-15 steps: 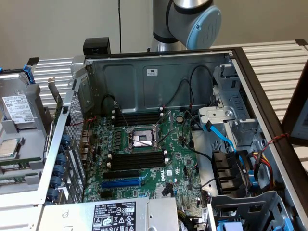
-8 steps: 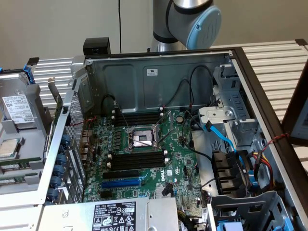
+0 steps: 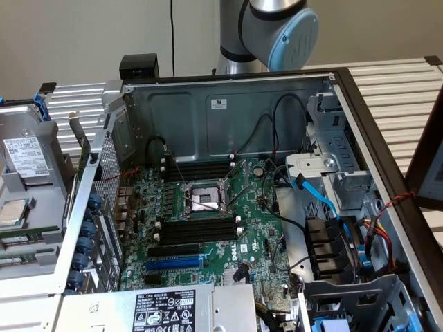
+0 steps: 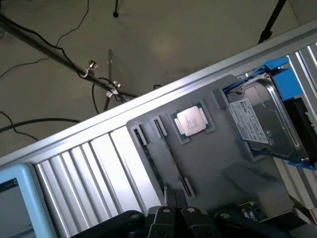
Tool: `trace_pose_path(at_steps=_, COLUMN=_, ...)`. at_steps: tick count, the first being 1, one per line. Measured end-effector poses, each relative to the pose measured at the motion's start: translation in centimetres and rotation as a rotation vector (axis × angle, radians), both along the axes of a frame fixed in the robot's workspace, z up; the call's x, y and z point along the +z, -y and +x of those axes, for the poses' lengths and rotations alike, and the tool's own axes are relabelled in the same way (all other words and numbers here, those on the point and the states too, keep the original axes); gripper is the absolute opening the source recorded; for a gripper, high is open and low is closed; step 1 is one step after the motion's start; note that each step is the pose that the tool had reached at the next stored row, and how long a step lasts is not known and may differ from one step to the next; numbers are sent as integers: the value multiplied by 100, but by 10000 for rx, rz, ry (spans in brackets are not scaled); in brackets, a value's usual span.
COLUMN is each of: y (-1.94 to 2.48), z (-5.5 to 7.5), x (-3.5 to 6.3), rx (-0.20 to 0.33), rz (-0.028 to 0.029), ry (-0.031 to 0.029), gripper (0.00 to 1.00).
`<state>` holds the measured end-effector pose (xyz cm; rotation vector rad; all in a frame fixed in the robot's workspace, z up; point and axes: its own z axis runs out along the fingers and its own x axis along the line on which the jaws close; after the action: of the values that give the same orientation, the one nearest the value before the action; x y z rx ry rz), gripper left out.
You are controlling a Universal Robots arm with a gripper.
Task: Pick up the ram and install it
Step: 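Pick up the ram and move it above insertion slot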
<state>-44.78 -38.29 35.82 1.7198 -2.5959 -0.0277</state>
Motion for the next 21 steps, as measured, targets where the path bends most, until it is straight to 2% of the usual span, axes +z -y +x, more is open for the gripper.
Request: trace_pose_path(at_steps=21, y=0, z=0, x=-37, rx=3826, rz=0, ry=0, gripper=10)
